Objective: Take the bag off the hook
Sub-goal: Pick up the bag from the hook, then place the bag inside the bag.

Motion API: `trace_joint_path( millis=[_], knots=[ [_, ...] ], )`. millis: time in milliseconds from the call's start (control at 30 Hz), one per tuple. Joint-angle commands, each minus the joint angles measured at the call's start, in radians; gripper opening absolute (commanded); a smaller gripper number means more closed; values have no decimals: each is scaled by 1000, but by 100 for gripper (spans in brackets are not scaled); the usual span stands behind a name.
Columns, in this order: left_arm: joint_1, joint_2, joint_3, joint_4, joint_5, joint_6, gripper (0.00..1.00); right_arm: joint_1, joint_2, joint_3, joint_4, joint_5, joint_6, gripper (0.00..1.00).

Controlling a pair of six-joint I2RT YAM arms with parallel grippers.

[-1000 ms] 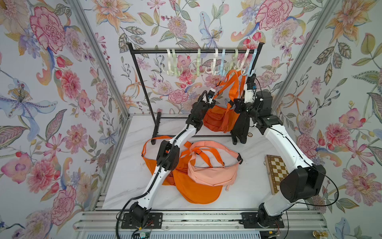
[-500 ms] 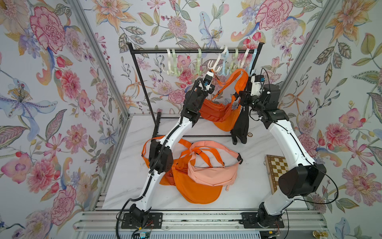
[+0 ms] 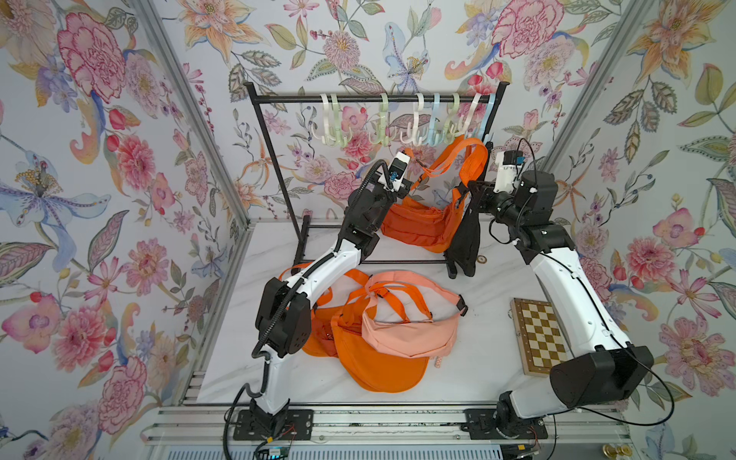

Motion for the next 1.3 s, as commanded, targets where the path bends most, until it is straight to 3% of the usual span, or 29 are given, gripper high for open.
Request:
trace_joint_path(
  millis=[0,367,767,933,1267],
  knots=[
    [-14,-103,-108,104,-36,3,0,18,-48,-37,33,-4,22,0],
    [-123,-420,-429,49,-106,91,0,79,-221,-81,-81,-14,14,0],
    [-269,-759,-701,-136,-222,-6,0,128,-474,-234,-236,-3,38,0],
    [-277,-783,-809,-159,-264,-80,0,116,-505,-360,-254,22,42,0],
    [-225,-627,-923,-118,-296,-210,0,77,-395,-613,-94,19,82,0]
  ],
)
